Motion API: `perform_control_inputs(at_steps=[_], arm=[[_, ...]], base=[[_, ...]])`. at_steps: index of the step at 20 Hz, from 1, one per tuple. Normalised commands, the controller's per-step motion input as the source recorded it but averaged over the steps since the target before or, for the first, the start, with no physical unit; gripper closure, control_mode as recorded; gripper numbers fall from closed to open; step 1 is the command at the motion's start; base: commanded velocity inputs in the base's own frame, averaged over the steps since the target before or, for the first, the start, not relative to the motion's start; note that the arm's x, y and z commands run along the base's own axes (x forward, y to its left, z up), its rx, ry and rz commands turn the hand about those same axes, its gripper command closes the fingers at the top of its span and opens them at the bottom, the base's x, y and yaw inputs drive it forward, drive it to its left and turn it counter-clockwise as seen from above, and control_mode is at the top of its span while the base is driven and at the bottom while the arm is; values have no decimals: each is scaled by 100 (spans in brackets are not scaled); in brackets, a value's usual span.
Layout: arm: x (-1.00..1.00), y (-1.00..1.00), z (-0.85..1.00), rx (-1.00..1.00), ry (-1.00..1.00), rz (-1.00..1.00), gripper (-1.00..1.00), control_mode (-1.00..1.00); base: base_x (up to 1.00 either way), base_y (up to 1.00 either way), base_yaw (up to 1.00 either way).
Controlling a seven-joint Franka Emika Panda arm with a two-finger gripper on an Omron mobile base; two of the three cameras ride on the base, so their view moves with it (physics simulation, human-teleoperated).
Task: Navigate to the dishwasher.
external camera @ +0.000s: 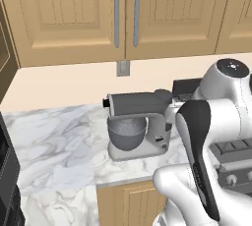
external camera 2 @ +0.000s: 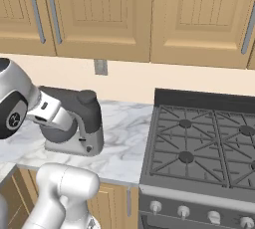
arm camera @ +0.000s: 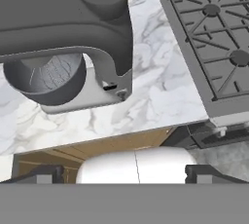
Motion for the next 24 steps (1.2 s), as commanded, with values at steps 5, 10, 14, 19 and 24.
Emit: perform_control_inputs(at_steps=[5,10,14,19,24], arm=[[7,-41,18,3,2,3,-100,-100],[1,-32,1,2,1,16,-100,-100],[0,-16,0,0,0,12,-100,-100],[0,0,0,0,0,0,-100,100],[0,0,0,0,0,0,-100,100]], base=[[0,0,0],[0,0,0],[0,0,0],[-72,-51,-14],[-32,-52,-71]])
